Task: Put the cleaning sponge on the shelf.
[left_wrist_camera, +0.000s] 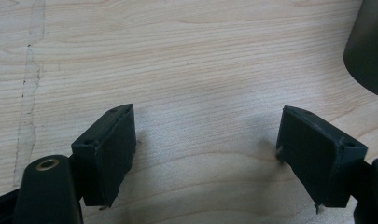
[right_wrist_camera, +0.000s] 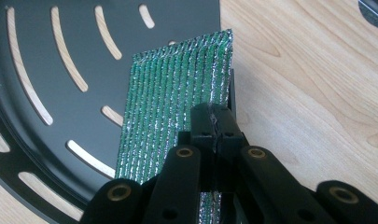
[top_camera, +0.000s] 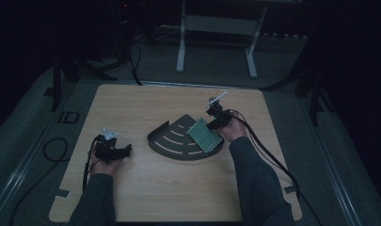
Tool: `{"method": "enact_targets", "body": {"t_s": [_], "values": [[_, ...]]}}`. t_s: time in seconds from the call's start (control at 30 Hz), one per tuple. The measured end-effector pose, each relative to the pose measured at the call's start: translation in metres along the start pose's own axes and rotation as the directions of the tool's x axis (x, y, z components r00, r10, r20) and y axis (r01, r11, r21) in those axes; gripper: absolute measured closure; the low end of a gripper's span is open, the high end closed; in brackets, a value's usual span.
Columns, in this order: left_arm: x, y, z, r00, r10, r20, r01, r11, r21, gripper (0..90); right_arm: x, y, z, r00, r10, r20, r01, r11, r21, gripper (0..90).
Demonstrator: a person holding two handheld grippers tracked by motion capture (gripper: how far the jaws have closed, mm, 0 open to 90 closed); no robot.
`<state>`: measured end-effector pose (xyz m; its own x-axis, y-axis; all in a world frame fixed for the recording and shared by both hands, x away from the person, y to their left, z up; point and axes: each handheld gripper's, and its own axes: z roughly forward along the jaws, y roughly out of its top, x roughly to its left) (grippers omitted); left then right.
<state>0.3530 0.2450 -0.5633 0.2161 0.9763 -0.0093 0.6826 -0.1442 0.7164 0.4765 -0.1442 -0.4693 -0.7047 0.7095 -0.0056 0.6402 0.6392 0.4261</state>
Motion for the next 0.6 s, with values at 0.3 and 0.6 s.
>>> {"method": "enact_targets", "body": {"t_s": [0.3,0.6], "values": [[0.0,0.0,0.0,1.0,0.0,0.0,0.0,1.0,0.0,20.3,-0.001,-0.0001,-0.0004,0.9999,-0.009,0.008,0.009,1.0,0.006,88.6],[0.0001,0.0,0.0,1.0,0.0,0.0,0.0,1.0,0.0,20.2,-0.0007,0.0002,0.0035,0.9998,-0.012,0.013,0.012,1.0,0.006,89.5]]}}
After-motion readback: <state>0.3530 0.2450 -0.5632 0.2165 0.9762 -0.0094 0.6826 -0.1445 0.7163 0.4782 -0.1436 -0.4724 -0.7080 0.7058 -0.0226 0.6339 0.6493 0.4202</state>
